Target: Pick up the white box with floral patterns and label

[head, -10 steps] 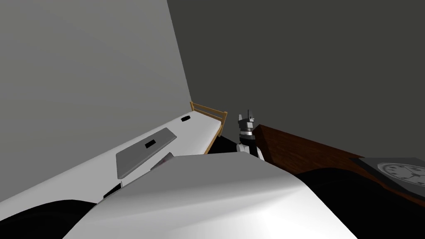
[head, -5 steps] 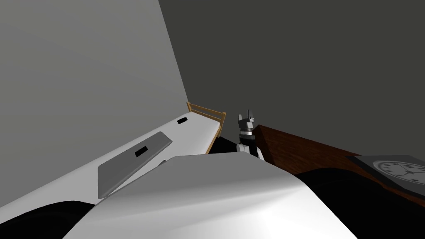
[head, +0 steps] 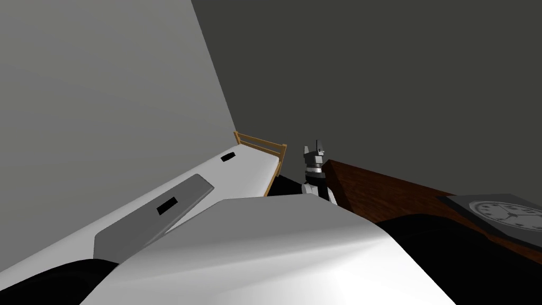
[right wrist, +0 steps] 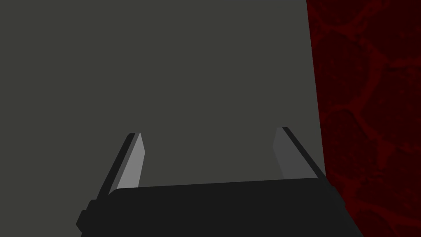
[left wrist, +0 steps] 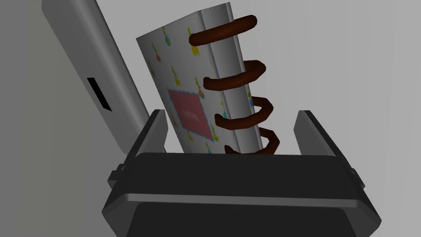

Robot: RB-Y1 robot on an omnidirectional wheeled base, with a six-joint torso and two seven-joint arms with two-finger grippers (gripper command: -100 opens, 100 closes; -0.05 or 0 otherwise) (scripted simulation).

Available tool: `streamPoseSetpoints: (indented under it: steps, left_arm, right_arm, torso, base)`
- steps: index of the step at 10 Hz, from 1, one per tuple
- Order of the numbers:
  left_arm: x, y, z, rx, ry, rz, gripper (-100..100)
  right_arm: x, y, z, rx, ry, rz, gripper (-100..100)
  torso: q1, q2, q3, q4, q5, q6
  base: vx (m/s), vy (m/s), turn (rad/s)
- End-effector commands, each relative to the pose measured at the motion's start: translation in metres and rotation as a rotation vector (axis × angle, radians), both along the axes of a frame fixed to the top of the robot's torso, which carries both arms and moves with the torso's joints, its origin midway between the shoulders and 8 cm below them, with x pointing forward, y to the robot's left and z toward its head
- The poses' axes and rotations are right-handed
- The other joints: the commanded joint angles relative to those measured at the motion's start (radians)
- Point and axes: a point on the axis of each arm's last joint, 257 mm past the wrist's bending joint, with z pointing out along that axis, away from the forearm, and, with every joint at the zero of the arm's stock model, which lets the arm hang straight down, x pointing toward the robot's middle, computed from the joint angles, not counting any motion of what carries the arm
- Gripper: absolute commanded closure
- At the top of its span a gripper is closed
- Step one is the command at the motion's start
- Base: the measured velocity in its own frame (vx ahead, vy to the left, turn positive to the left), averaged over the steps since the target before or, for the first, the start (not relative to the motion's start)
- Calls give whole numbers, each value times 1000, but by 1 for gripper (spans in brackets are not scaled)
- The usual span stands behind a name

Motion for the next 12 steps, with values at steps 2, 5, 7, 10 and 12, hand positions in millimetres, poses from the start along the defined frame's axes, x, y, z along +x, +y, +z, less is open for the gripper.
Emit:
streamPoseSetpoints:
  steps: [2,5,7,10,12]
  left_arm:
    - [4,0,-7,0,-1,-3,-100]
    - [8,1,-12,-1,-3,-4,-100]
    - [7,0,-13,-5,1,-3,100]
    - [8,0,-12,-3,-1,-4,100]
    - [3,0,-5,0,-1,-2,100]
  right_arm:
    - [0,0,0,0,0,0,0]
    - [0,0,0,0,0,0,0]
    - [0,0,0,0,0,0,0]
    - [0,0,0,0,0,0,0]
    - [0,0,0,0,0,0,0]
  torso:
    - [-1,2,1,1,0,0]
    - [2,3,2,1,1,0]
    - [3,3,2,2,0,1]
    - [3,3,2,1,0,1]
    - [2,4,2,1,-1,1]
  base:
    - [10,12,10]
    - [12,29,11]
    - [0,0,0]
    - [0,0,0]
    - [-6,-11,-14]
